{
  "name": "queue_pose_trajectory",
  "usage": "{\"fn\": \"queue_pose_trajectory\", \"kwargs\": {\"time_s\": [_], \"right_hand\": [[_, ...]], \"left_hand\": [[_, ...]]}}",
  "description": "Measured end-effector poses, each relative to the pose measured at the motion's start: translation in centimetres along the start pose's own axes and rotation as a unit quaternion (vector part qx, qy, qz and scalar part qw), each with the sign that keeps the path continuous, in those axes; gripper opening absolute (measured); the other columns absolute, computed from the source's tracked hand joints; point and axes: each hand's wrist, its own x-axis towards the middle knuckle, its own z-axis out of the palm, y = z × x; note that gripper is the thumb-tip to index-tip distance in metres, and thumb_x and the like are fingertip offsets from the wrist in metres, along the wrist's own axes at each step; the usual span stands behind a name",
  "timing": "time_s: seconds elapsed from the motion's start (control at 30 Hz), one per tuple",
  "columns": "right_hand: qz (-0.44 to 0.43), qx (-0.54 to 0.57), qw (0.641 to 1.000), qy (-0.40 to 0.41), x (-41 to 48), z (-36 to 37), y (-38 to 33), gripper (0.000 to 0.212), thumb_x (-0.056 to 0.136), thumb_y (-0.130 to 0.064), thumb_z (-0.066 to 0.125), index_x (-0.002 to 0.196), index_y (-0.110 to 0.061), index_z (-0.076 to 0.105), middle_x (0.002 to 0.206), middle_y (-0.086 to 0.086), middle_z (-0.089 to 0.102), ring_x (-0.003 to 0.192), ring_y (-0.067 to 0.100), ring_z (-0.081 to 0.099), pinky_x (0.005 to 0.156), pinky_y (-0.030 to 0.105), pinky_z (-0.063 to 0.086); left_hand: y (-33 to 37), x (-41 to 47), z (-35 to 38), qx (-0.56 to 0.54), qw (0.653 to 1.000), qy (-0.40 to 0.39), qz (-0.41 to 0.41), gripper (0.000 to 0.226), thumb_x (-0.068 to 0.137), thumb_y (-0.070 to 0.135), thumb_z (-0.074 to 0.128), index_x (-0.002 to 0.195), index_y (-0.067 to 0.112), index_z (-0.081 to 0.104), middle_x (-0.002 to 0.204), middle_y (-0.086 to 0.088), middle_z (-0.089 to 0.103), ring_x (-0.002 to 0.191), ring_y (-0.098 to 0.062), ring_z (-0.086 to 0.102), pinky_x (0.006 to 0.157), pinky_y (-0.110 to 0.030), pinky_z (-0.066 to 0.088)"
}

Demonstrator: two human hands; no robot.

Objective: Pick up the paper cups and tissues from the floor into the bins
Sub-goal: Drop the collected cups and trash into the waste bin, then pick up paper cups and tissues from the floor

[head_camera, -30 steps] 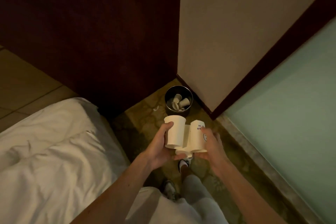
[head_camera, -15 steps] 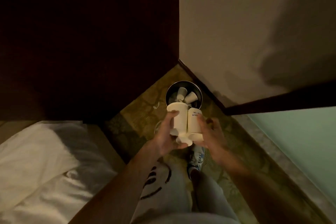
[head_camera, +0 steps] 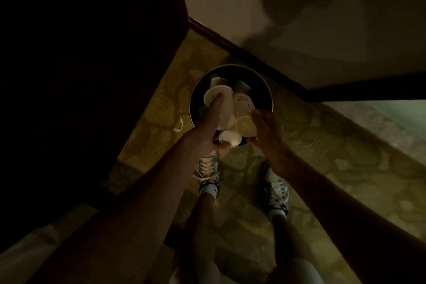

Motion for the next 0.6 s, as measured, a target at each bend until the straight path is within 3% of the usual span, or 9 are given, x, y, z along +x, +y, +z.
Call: {"fn": "queue_pose_trajectory", "kwargs": {"time_s": [0.07,0.1,0.2,0.27,0.33,0.37,0.43,0.5,0.6], "right_hand": [[0.005,-0.09,0.996,-0.017,1.7,0.6,1.1,0.044,0.1,-0.046,0.046,0.133,-0.019,0.052,0.121,0.002,0.061,0.101,0.015,0.063,0.086,0.042,0.055],[-0.005,-0.144,0.989,-0.027,2.2,0.9,1.6,0.049,0.101,-0.047,0.042,0.138,-0.017,0.049,0.129,0.008,0.058,0.11,0.022,0.058,0.09,0.041,0.05],[-0.066,-0.281,0.957,-0.036,2.4,1.3,2.4,0.048,0.105,-0.039,0.034,0.14,-0.01,0.049,0.133,0.017,0.056,0.119,0.034,0.053,0.088,0.038,0.043],[-0.08,-0.333,0.938,-0.058,2.3,1.2,2.9,0.047,0.107,-0.033,0.028,0.143,-0.007,0.044,0.142,0.02,0.049,0.131,0.037,0.044,0.105,0.046,0.036],[-0.073,-0.37,0.923,-0.078,1.6,1.1,2.9,0.051,0.107,-0.034,0.025,0.15,-0.008,0.031,0.154,0.018,0.035,0.142,0.033,0.03,0.116,0.043,0.02],[-0.071,-0.364,0.926,-0.069,1.1,1.0,2.8,0.052,0.107,-0.034,0.025,0.152,-0.008,0.027,0.155,0.019,0.032,0.143,0.032,0.029,0.116,0.041,0.021],[-0.119,-0.302,0.945,-0.031,-0.5,0.4,2.0,0.053,0.107,-0.033,0.022,0.147,0.001,0.03,0.145,0.03,0.042,0.131,0.041,0.046,0.106,0.049,0.037],[-0.153,-0.272,0.947,-0.079,-2.9,-0.5,1.2,0.054,0.106,-0.03,0.019,0.135,0.008,0.044,0.13,0.034,0.053,0.113,0.045,0.058,0.088,0.049,0.049],[-0.174,-0.225,0.958,-0.022,-7.2,-2.1,0.4,0.035,0.106,-0.019,0.033,0.129,-0.003,0.054,0.12,0.015,0.06,0.101,0.021,0.059,0.074,0.021,0.043]], "left_hand": [[0.5,2.1,-0.4,0.05,0.999,0.011,-0.004,0.079,0.079,0.074,0.057,0.144,0.033,0.038,0.139,-0.007,0.052,0.114,-0.032,0.059,0.067,-0.041,0.057],[0.6,2.9,-0.7,0.065,0.998,0.017,-0.01,0.078,0.081,0.073,0.055,0.145,0.031,0.038,0.14,-0.008,0.052,0.115,-0.032,0.058,0.067,-0.041,0.056],[0.5,4.3,-1.1,0.105,0.994,0.021,-0.013,0.064,0.089,0.066,0.052,0.138,0.026,0.043,0.135,-0.006,0.056,0.113,-0.026,0.058,0.073,-0.041,0.052],[0.6,4.6,-1.0,0.139,0.99,0.027,-0.01,0.054,0.094,0.059,0.051,0.136,0.026,0.043,0.137,-0.006,0.053,0.117,-0.026,0.054,0.081,-0.045,0.049],[0.8,4.3,-1.0,0.182,0.982,0.043,-0.008,0.058,0.096,0.054,0.05,0.144,0.023,0.039,0.141,-0.006,0.049,0.126,-0.027,0.048,0.088,-0.045,0.047],[1.0,4.0,-1.0,0.211,0.976,0.053,-0.002,0.06,0.097,0.052,0.05,0.146,0.021,0.038,0.143,-0.006,0.047,0.129,-0.027,0.047,0.09,-0.044,0.047],[1.0,3.0,-1.2,0.273,0.958,0.082,0.02,0.061,0.097,0.048,0.053,0.147,0.017,0.039,0.144,-0.008,0.047,0.127,-0.028,0.049,0.087,-0.04,0.049],[1.1,1.3,-1.4,0.331,0.937,0.103,0.049,0.058,0.095,0.044,0.057,0.142,0.012,0.045,0.136,-0.012,0.054,0.12,-0.03,0.056,0.079,-0.037,0.05],[1.5,-2.8,-1.2,0.459,0.867,0.118,0.151,0.034,0.094,0.037,0.062,0.111,0.007,0.066,0.099,-0.012,0.068,0.091,-0.03,0.067,0.071,-0.038,0.05]]}}
